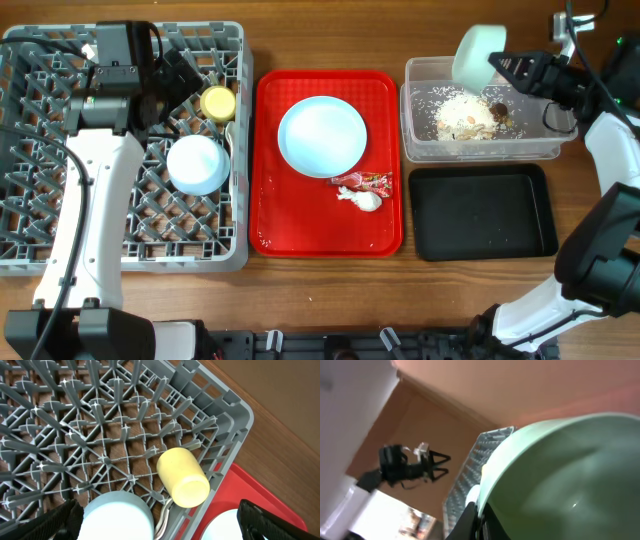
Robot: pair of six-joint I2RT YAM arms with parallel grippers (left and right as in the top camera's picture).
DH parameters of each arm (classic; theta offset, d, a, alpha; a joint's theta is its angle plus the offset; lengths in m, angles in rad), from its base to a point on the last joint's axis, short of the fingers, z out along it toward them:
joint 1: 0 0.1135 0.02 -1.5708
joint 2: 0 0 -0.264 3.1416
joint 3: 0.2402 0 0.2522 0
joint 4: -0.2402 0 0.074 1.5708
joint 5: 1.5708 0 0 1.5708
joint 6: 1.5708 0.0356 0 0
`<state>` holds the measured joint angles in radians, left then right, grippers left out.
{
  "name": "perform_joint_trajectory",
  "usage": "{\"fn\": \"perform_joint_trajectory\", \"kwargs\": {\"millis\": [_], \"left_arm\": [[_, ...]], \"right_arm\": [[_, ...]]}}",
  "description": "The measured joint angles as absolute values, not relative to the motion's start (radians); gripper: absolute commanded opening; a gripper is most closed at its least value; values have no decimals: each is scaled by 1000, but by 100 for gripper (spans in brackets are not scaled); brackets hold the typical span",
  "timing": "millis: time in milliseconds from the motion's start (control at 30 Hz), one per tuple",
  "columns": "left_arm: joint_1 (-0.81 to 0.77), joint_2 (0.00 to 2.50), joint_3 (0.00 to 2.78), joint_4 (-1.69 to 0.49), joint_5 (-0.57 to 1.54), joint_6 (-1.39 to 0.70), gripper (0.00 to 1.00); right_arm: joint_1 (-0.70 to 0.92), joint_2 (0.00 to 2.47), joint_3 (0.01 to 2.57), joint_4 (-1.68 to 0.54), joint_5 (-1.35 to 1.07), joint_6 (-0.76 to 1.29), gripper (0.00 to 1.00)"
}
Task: Sort waste into correct bins and load items into the dishwasher rack
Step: 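Carry the food bowl over the clear bin and tip the food out, then carry the empty bowl back and set it on the light-blue plate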
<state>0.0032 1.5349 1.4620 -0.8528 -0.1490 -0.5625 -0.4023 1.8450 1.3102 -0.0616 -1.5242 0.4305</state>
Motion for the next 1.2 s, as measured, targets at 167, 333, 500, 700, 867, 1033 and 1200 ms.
{"fn": "perform_joint_trajectory", "kwargs": {"millis": [167,333,500,700,867,1033,1200], "left_arm": [[3,1535,1462,-853,-149,-562,100],[3,1535,1462,-852,-149,-562,100],[3,1535,1462,-852,-149,-562,100],[3,1535,1462,-852,-149,-562,100],[3,1535,1462,-852,-148,-563,100],[3,1535,1462,-853,-149,-562,100],[3,1535,1462,-852,-149,-562,100]], "right_arm": [[-402,1850,1308,4,-1526,554,4],[-397,1853,1307,93,-1519,667,4],[-247,1853,1306,199,-1559,688,4],[43,1853,1306,216,-1516,675,4],[263,1853,1312,-51,-1272,538,4],[454,1853,1311,-269,-726,356,5],[614,1853,1311,-291,-339,186,9]]}}
